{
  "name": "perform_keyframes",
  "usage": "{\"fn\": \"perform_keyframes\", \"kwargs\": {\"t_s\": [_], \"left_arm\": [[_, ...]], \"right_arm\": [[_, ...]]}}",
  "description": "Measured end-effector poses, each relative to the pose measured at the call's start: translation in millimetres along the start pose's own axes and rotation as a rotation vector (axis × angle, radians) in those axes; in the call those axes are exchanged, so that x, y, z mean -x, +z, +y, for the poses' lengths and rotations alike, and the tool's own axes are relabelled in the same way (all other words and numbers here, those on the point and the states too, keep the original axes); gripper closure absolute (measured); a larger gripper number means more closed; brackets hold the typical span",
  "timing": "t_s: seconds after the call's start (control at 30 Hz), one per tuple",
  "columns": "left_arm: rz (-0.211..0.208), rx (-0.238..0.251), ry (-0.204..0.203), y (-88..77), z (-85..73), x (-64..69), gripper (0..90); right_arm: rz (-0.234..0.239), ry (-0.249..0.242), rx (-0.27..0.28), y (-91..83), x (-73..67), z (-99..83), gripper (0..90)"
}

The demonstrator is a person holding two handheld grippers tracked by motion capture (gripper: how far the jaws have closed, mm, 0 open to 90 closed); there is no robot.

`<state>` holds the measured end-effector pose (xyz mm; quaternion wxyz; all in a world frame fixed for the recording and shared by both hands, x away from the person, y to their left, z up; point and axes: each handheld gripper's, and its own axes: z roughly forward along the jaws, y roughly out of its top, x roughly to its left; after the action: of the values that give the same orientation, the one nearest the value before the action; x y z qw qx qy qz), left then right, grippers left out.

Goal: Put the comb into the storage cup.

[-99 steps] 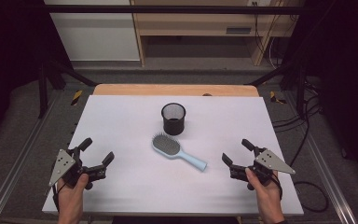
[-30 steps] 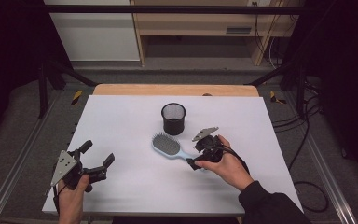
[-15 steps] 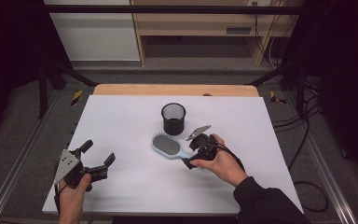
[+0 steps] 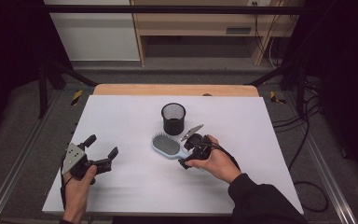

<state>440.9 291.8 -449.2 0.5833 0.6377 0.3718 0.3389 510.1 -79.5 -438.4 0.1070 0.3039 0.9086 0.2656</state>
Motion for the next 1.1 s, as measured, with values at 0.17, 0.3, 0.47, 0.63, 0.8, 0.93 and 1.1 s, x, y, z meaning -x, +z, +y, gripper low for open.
{"fn": "perform_keyframes", "kwargs": {"t_s": [0.17, 0.3, 0.47, 0.63, 0.8, 0.93, 1.1], "left_arm": [[0.012, 0.009, -0.018, -2.0, 0.4, -2.6, 2.5], [0.009, 0.013, -0.016, -2.8, 1.1, -0.4, 2.6], [0.0, 0.005, -0.002, -2.3, 1.6, 2.3, 2.5], [-0.002, 0.002, 0.001, -2.4, 1.7, 2.9, 2.5], [-0.002, 0.002, 0.002, -2.2, 1.6, 3.4, 2.6], [-0.002, 0.001, 0.003, -2.4, 1.7, 3.5, 2.6], [-0.005, 0.0, 0.006, -2.1, 1.7, 4.2, 2.6]], "right_arm": [[0.005, -0.02, -0.025, 6.0, -1.7, 6.2, 20.7], [0.0, -0.039, -0.045, 8.9, -0.5, 11.1, 27.1], [0.003, -0.05, -0.061, 11.4, -1.1, 13.7, 36.2], [0.013, -0.056, -0.086, 14.9, -1.4, 13.5, 42.1], [0.023, -0.056, -0.111, 19.6, -0.8, 13.1, 48.0], [0.024, -0.056, -0.119, 21.3, -0.4, 13.3, 50.7], [0.034, -0.049, -0.13, 24.2, 1.6, 12.9, 54.6]]}}
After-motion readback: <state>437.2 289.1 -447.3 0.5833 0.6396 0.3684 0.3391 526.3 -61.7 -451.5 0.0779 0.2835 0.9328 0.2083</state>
